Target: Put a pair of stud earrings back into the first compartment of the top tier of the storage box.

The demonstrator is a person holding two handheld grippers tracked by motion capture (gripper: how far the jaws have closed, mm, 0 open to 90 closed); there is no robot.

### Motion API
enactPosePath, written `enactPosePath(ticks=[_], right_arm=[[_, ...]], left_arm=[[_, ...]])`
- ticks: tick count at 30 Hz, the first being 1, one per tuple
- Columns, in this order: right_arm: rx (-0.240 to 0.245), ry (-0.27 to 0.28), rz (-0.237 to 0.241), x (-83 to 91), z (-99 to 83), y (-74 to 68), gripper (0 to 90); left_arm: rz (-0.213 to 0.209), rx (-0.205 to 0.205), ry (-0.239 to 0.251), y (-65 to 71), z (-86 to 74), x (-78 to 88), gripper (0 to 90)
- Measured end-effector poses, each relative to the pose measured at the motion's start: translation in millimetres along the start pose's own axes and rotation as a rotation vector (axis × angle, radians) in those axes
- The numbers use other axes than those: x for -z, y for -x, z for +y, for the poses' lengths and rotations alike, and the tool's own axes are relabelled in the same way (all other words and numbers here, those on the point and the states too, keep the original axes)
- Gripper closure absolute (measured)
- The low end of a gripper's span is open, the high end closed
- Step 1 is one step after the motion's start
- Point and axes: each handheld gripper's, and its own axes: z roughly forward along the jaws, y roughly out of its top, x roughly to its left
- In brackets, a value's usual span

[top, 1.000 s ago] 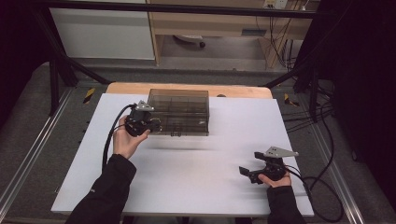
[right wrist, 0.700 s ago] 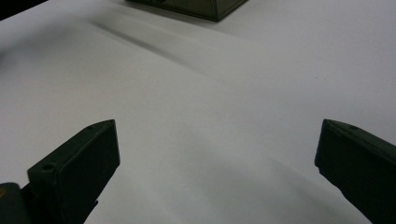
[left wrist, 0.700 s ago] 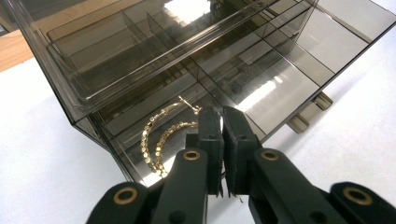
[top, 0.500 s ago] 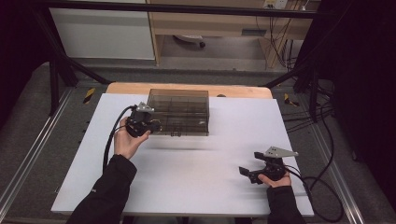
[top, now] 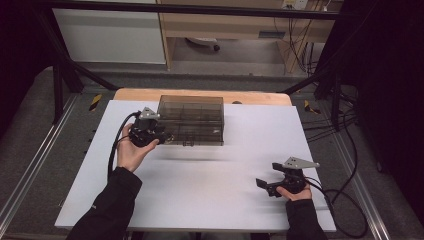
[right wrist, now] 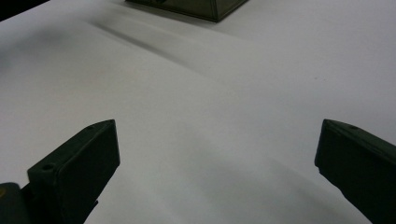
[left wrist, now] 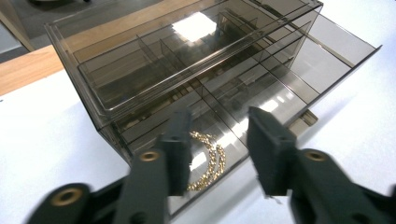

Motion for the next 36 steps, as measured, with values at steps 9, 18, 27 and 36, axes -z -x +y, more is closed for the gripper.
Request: enactPosePath(ticks=[9, 18, 27, 36], right_arm=[[0.000, 0.001, -0.001, -0.1, 0.0, 0.0, 0.5], [-0.003, 0.001, -0.002, 0.1, 0.2, 0.0, 0.5], [-0.003, 0.001, -0.002, -0.2, 0.3, 0.5, 0.5], [-0.005, 0.003, -0.002, 0.1, 0.3, 0.1, 0.5]], left_arm=[[-0.025, 0.004, 0.005, 6.6, -9.4, 9.4, 38.7], [-0.045, 0.011, 0.023, 9.9, -15.5, 18.1, 22.0], [-0.059, -0.024, 0.017, 17.8, -22.4, 19.1, 11.3], [-0.074, -0.048, 0.021, 29.0, -31.6, 17.0, 8.7]])
